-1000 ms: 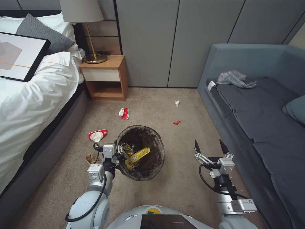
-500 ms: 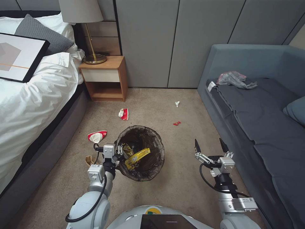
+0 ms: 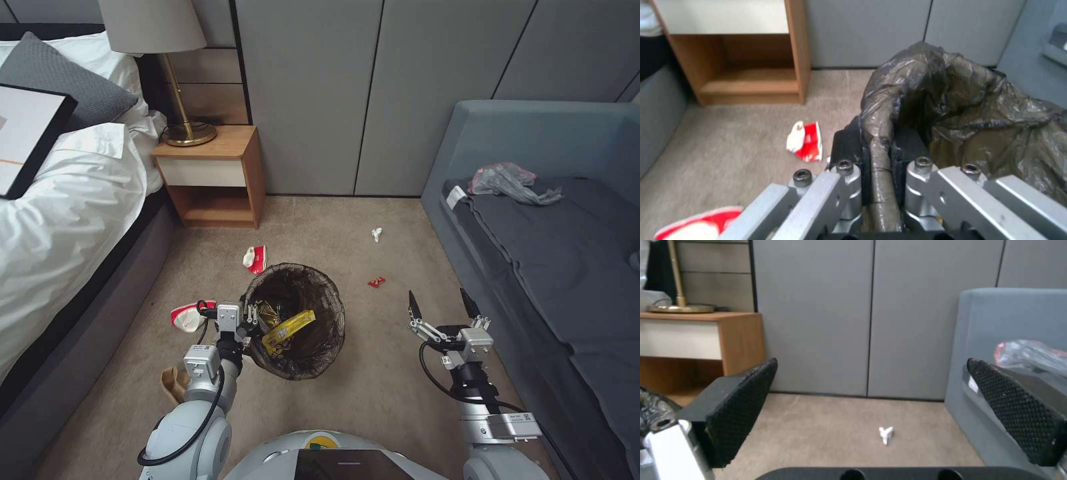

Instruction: Pick up the trash bin, then pick up the garbage from the floor and place it into the trash bin.

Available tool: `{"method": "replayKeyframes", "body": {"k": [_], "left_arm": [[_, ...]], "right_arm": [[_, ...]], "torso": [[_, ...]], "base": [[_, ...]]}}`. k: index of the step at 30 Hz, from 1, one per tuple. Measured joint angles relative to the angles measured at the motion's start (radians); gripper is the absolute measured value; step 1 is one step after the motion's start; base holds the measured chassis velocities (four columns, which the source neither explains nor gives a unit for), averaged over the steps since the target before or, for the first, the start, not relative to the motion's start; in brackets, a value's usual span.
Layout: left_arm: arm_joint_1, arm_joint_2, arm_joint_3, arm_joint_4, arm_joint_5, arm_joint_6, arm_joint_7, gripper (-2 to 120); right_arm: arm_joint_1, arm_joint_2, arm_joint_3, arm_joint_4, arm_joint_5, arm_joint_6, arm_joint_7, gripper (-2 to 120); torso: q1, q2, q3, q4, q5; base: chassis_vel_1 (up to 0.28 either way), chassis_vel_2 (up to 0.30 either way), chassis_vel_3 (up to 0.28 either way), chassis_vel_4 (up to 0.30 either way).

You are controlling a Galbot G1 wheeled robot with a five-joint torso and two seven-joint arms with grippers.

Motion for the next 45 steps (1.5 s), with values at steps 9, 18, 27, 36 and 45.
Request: {"method": "replayKeyframes", "body": {"k": [9, 18, 27, 36, 45], "left_arm": [[0.0, -0.001, 0.0, 0.0, 0.001, -0.001, 0.0, 7], [0.0, -0.001, 0.001, 0.0, 0.001, -0.002, 0.0, 7], [0.0, -0.001, 0.0, 0.001, 0.001, -0.002, 0.0, 7], [0.001, -0.001, 0.001, 0.002, 0.002, -0.002, 0.0, 7], [0.001, -0.001, 0.001, 0.002, 0.002, -0.002, 0.0, 7]], "right_arm": [[0.003, -0.001, -0.001, -0.004, 0.0, 0.002, -0.007, 100], [0.033, 0.0, 0.004, -0.028, -0.049, 0.089, -0.032, 100], [0.045, 0.001, 0.009, -0.036, -0.072, 0.117, -0.045, 100], [0.045, 0.001, 0.01, -0.037, -0.075, 0.117, -0.045, 100], [0.044, 0.001, 0.01, -0.037, -0.075, 0.116, -0.045, 100]], "torso": [[0.0, 0.0, 0.0, -0.0001, -0.0002], [0.0, 0.0, 0.0, 0.0004, 0.0003], [0.0, 0.0, 0.0, 0.0001, 0.0002], [0.0, 0.0, 0.0, 0.0, 0.0001], [0.0, 0.0, 0.0, 0.0001, 0.0001]], "base": [[-0.305, 0.299, 0.29, -0.291], [-0.258, 0.236, 0.244, -0.252], [-0.038, 0.043, 0.035, -0.032], [0.0, 0.0, 0.0, 0.0], [0.0, 0.0, 0.0, 0.0]]}}
